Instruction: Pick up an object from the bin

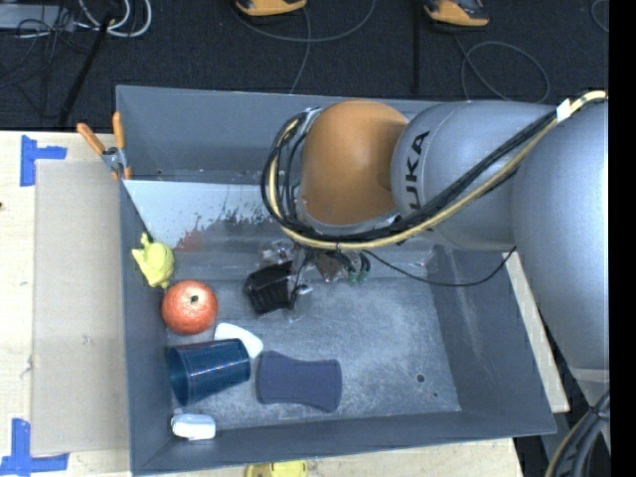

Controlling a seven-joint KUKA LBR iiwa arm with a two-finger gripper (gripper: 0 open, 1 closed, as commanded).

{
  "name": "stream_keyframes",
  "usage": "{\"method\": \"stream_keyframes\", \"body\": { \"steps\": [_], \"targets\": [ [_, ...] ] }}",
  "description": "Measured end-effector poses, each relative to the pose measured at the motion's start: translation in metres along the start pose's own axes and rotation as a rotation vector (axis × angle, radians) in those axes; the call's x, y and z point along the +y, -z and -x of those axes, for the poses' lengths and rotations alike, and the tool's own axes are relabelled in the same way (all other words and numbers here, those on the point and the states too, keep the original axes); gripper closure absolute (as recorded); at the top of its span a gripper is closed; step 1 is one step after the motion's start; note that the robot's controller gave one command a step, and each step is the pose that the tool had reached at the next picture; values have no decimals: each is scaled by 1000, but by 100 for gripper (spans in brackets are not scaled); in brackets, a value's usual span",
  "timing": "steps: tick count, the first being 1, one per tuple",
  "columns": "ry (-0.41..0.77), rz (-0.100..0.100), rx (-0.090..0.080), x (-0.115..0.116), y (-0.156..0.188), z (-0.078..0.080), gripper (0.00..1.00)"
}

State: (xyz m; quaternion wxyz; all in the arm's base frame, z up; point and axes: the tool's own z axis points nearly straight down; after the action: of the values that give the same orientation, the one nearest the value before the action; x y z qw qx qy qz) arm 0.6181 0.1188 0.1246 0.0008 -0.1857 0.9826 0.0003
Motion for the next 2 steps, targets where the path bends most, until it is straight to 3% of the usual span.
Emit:
{"method": "stream_keyframes", "body": {
  "steps": [2],
  "targets": [
    [-1, 0, -2, 0, 10, 1, 100]
  ]
}}
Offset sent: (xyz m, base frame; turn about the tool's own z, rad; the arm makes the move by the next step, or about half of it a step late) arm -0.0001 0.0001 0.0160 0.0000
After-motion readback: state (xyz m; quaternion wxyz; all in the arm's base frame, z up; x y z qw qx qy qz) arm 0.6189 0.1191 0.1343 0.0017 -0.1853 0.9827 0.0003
